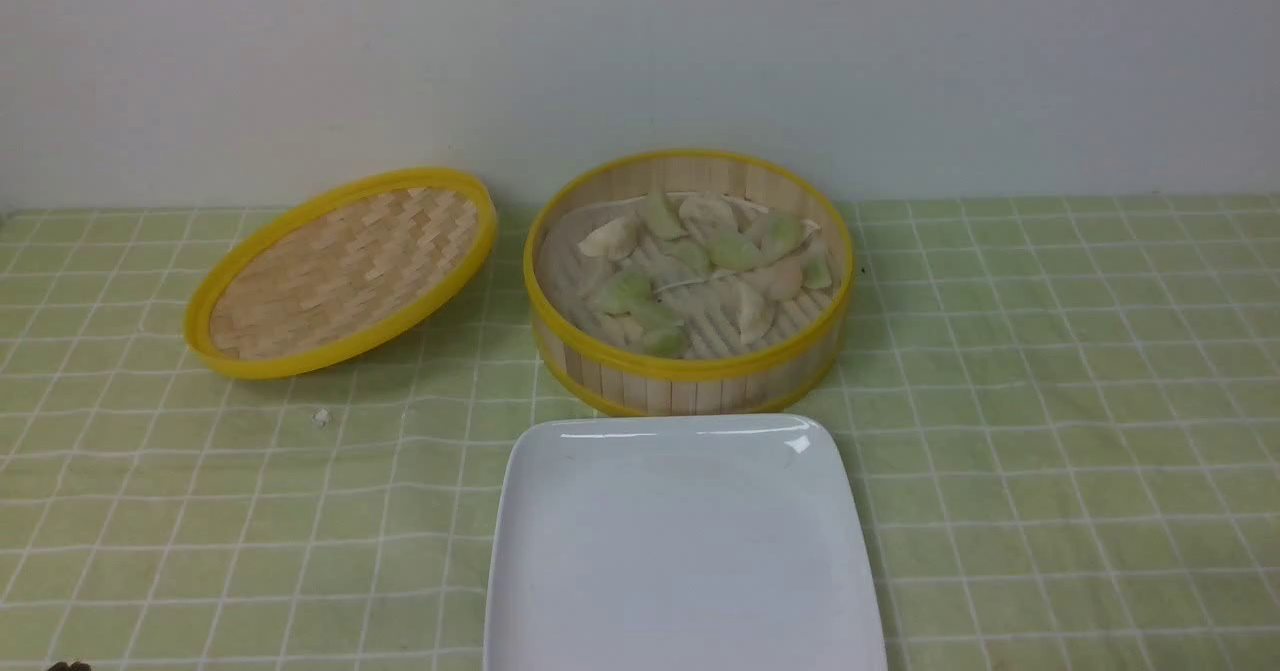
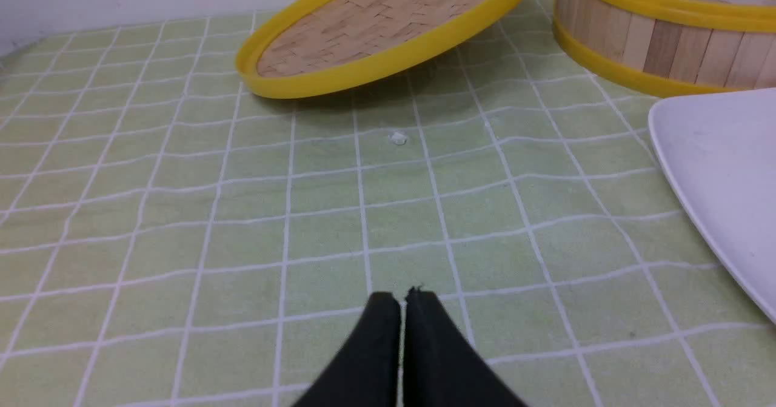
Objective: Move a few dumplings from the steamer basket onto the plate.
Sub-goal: Use the left arm to grab a dumpling from the steamer
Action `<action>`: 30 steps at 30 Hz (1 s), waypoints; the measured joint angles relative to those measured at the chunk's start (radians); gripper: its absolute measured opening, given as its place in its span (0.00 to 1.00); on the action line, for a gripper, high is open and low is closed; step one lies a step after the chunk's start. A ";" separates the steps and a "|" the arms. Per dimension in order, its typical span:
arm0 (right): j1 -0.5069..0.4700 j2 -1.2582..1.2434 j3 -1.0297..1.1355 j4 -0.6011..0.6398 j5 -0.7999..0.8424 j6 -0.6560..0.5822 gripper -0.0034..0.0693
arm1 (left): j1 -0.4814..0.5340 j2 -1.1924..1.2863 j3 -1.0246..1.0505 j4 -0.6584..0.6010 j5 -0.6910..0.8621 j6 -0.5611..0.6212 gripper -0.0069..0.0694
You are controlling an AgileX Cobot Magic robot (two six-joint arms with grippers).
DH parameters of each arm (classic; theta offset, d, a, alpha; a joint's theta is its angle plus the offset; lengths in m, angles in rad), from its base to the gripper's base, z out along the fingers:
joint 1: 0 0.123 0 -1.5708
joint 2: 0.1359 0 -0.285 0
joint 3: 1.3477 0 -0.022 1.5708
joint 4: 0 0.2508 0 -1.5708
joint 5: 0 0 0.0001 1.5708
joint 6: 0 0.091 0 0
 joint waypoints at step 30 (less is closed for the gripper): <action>0.000 0.000 0.000 0.000 0.000 0.000 0.03 | 0.000 0.000 0.003 -0.296 -0.260 -0.102 0.08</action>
